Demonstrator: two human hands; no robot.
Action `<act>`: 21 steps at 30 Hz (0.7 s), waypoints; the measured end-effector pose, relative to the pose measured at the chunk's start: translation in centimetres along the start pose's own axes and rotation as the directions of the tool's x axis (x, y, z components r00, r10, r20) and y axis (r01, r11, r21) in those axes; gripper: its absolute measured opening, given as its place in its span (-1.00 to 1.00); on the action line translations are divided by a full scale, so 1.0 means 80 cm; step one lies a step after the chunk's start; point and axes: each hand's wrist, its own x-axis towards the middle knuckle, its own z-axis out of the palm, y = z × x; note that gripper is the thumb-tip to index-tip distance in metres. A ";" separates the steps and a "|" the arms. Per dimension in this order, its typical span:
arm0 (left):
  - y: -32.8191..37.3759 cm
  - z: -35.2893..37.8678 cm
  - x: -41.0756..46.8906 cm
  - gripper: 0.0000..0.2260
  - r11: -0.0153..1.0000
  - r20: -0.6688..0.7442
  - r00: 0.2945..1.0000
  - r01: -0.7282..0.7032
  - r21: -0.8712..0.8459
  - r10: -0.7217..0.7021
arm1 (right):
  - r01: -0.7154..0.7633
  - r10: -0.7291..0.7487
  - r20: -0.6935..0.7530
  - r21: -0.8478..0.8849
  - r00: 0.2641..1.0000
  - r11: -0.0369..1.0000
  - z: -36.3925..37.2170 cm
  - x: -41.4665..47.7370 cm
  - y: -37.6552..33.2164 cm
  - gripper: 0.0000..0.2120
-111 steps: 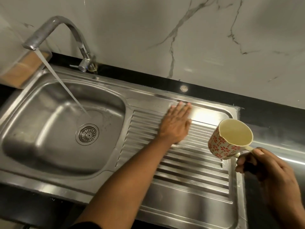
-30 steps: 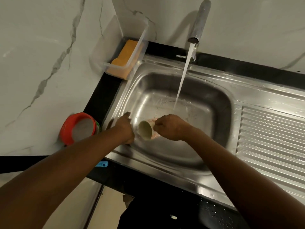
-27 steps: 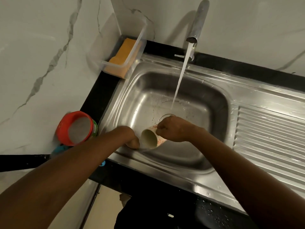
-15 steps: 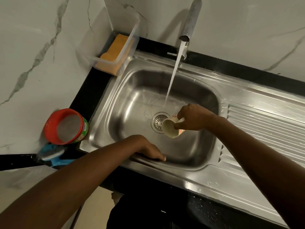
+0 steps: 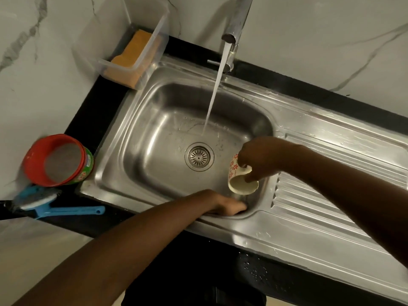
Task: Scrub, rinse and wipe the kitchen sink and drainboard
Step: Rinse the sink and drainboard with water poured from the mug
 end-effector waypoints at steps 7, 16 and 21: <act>0.069 0.019 0.016 -0.46 0.827 -0.260 0.965 -0.174 -0.535 0.035 | -0.112 0.108 -0.125 -0.033 0.986 0.993 0.004 -0.005 0.040 -0.51; 0.097 0.020 0.025 -0.60 0.591 -0.400 0.916 -0.326 -0.738 0.006 | 0.046 -0.065 -0.056 -0.293 0.996 0.955 -0.002 -0.001 0.039 -0.51; 0.099 0.021 0.095 -0.43 0.516 -0.519 0.854 -0.455 -0.726 0.023 | -0.160 0.139 -0.203 -0.091 0.969 0.983 0.012 -0.011 0.058 -0.54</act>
